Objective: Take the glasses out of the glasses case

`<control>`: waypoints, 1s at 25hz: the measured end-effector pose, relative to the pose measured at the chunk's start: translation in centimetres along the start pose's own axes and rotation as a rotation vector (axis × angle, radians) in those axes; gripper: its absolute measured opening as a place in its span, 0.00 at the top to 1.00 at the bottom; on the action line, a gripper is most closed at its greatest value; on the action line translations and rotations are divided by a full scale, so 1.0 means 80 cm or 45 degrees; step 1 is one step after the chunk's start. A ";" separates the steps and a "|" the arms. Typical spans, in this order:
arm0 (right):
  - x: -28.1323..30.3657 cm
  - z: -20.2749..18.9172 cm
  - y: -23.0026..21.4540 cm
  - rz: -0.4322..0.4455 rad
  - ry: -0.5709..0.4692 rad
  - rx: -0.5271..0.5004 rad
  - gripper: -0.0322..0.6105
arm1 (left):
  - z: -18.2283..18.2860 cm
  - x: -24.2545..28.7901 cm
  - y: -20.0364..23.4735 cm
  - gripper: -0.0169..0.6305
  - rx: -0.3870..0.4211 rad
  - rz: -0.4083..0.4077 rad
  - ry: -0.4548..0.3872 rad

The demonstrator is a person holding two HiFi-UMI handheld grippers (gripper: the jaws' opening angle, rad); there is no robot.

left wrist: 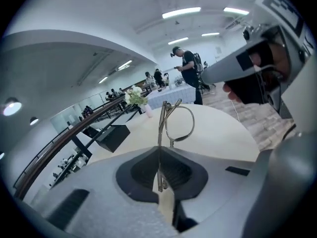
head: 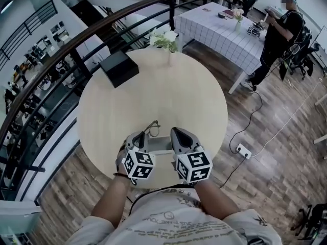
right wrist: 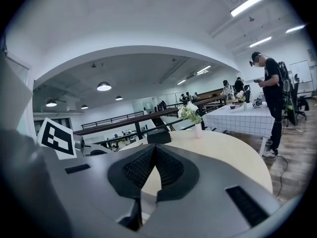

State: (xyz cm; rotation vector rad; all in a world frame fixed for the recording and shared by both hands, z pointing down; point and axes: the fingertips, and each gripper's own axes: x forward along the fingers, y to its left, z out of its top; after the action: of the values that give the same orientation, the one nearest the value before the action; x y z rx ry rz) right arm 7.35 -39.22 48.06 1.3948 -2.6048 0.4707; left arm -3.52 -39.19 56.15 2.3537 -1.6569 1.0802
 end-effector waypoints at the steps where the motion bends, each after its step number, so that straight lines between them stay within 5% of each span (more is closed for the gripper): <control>1: 0.004 0.004 0.006 0.014 -0.009 -0.006 0.93 | 0.004 -0.005 0.009 0.94 -0.046 0.021 -0.031; 6: 0.012 0.020 0.031 0.095 -0.053 -0.035 0.93 | 0.030 -0.031 0.038 0.95 -0.341 0.092 -0.192; 9: 0.021 0.029 0.057 0.153 -0.085 -0.049 0.93 | 0.040 -0.053 0.062 0.95 -0.433 0.139 -0.280; 25: 0.043 0.039 0.117 0.246 -0.086 -0.110 0.93 | 0.029 -0.120 0.128 0.95 -0.591 0.356 -0.336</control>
State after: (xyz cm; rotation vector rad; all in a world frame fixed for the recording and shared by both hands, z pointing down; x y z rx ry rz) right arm -2.30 -38.16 44.18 1.1588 -2.7927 0.3353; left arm -12.75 -36.76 45.56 2.0666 -2.0965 0.3489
